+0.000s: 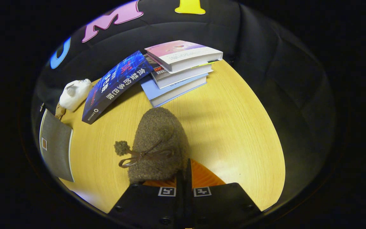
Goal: Open the storage box then place both shoes into the box .Put the left shoe in first, then the right shoe, with the right side of both shoes facing outward in a uniform manner.
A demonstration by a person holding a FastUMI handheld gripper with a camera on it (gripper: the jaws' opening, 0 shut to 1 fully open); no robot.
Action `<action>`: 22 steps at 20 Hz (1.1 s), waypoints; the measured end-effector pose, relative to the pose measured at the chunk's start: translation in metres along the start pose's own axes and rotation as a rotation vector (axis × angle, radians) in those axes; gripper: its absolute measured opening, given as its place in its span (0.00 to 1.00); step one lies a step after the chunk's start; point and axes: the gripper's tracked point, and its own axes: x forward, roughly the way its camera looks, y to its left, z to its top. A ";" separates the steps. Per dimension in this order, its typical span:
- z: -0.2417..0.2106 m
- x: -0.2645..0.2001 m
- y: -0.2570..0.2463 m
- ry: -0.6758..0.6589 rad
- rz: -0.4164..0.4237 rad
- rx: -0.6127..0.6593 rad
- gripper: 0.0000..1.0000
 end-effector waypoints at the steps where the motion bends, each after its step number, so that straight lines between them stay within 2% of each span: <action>1: 0.000 -0.003 0.002 -0.002 -0.003 0.001 0.05; 7: 0.018 -0.043 0.028 -0.048 0.005 0.044 0.05; 15: 0.036 -0.115 0.103 -0.108 0.068 0.088 0.05; 22: 0.059 -0.164 0.203 -0.151 0.151 0.077 0.05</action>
